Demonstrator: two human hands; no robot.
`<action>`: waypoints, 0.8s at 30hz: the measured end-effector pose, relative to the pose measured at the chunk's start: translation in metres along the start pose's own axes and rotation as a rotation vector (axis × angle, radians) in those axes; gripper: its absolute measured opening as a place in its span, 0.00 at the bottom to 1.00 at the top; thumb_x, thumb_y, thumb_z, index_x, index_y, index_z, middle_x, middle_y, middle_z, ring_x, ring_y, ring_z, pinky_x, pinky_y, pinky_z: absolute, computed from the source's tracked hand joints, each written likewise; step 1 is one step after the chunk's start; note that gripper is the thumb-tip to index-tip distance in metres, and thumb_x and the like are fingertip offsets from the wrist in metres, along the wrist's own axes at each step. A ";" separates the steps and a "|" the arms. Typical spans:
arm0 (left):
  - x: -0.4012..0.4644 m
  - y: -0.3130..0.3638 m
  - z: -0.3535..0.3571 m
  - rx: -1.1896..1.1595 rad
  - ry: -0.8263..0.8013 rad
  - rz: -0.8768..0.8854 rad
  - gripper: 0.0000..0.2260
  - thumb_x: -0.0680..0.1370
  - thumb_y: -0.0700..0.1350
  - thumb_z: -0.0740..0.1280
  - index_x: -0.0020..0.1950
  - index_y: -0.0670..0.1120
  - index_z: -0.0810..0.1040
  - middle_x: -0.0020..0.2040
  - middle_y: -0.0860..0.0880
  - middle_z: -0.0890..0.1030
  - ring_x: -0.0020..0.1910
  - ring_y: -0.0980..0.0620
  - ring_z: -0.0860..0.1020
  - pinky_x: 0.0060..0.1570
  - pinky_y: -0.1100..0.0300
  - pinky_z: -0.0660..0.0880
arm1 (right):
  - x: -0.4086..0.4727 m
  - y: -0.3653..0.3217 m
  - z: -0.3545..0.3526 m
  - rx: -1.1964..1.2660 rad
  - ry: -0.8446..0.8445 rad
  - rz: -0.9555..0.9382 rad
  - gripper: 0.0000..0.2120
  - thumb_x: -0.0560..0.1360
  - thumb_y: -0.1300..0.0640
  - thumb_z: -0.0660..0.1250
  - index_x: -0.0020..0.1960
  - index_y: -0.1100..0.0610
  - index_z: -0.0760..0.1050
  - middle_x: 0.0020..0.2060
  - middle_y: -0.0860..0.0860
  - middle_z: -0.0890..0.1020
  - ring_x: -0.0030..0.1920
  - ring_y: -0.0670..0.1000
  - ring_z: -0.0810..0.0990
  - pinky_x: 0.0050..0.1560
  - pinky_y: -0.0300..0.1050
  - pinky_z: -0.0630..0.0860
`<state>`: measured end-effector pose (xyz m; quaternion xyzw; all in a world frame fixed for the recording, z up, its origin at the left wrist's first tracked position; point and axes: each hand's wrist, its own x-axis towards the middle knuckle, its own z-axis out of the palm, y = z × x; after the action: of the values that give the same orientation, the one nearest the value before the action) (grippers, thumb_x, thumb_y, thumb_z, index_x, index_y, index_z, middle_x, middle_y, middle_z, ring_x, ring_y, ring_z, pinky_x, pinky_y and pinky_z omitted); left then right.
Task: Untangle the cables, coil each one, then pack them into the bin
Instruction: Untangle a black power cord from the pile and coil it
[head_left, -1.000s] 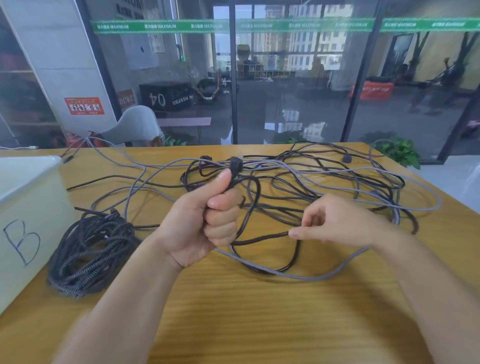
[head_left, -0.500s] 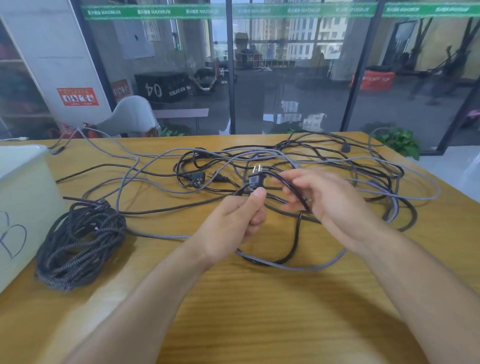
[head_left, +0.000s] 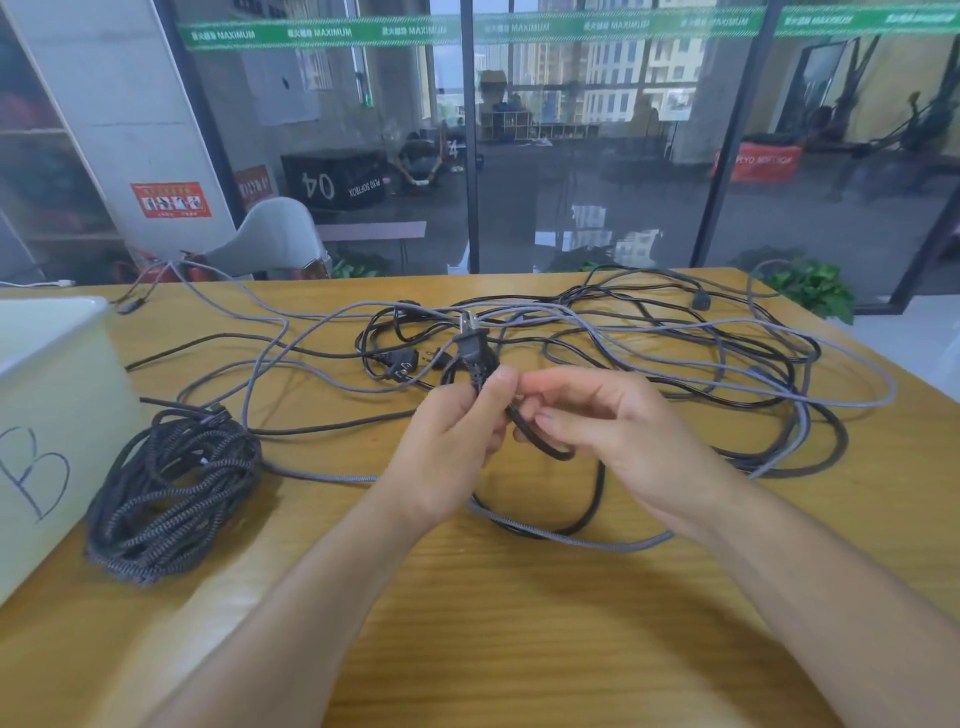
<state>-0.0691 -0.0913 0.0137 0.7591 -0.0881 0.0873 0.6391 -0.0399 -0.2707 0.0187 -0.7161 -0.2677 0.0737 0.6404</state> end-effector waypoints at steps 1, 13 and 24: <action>0.001 0.002 -0.002 -0.019 0.036 0.002 0.22 0.87 0.51 0.58 0.34 0.44 0.66 0.30 0.52 0.58 0.29 0.53 0.57 0.30 0.59 0.54 | 0.000 0.000 -0.002 -0.086 0.016 -0.026 0.10 0.82 0.64 0.67 0.59 0.55 0.84 0.50 0.52 0.87 0.55 0.50 0.86 0.56 0.40 0.80; 0.002 0.019 -0.025 -0.718 -0.067 -0.124 0.20 0.87 0.51 0.55 0.36 0.49 0.66 0.28 0.50 0.64 0.27 0.51 0.64 0.31 0.60 0.67 | -0.008 0.004 0.021 -0.481 -0.440 -0.083 0.10 0.86 0.56 0.62 0.59 0.55 0.82 0.49 0.45 0.86 0.56 0.47 0.83 0.62 0.42 0.75; -0.001 0.019 -0.035 -0.717 -0.485 -0.178 0.17 0.81 0.53 0.60 0.32 0.52 0.67 0.25 0.57 0.58 0.24 0.55 0.53 0.29 0.57 0.51 | 0.022 0.020 -0.037 -0.976 -0.132 -0.311 0.17 0.79 0.31 0.60 0.47 0.42 0.79 0.45 0.36 0.82 0.50 0.40 0.79 0.69 0.46 0.63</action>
<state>-0.0751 -0.0599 0.0374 0.4923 -0.1944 -0.1850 0.8280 0.0014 -0.2929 0.0109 -0.8772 -0.4138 -0.1108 0.2167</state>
